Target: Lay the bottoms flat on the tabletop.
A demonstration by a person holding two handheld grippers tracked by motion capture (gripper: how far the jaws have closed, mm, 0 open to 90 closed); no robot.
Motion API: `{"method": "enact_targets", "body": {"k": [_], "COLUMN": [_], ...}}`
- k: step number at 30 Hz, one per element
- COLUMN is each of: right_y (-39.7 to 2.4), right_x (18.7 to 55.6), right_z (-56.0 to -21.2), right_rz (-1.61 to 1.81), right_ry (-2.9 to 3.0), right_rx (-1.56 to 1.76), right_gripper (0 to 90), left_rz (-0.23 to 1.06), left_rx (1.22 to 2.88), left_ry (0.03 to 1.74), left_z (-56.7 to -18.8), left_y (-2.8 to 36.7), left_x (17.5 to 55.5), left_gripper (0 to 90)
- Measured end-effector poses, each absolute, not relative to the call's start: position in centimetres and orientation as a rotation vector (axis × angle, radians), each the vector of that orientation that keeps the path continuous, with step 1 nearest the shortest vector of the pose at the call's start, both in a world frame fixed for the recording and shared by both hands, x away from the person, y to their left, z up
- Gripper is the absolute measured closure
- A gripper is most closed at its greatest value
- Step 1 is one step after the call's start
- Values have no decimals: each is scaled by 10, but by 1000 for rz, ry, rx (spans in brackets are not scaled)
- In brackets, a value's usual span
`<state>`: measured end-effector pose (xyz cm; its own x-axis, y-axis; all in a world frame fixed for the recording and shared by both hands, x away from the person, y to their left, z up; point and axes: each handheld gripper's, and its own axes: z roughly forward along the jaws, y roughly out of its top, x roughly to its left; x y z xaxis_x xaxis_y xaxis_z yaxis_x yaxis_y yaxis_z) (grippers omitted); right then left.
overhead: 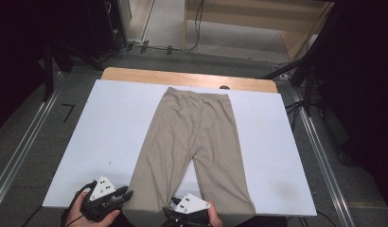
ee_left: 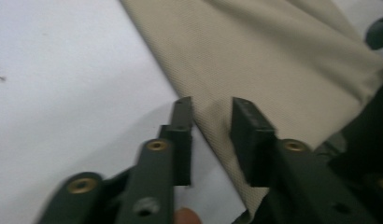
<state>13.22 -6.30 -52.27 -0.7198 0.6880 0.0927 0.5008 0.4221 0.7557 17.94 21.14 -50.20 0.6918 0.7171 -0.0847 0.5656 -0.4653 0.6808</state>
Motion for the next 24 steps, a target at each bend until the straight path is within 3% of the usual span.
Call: {"method": "enact_targets", "body": {"k": [1, 5, 13, 19, 24], "right_y": [-61, -61, -65, -71, -90], "right_x": [131, 135, 134, 129, 130], "right_z": [-523, -522, -518, -520, -505], "right_rz": [1171, 1180, 1238, 1207, 1246], "right_ry": [2435, 2434, 2448, 2520, 2445], "right_rx": [1035, 1075, 1083, 1049, 1039], "right_gripper": [624, 755, 787, 647, 456], "left_rz": [233, 184, 81, 23, 128], "left_rx": [2191, 2196, 2151, 2174, 2024], "left_ry": [970, 952, 961, 924, 881], "left_z": [-503, -499, -494, -497, -484], "left_y": [210, 217, 243, 248, 245], "left_x": [180, 184, 190, 191, 186], "left_gripper": [893, 900, 900, 897, 607]}}
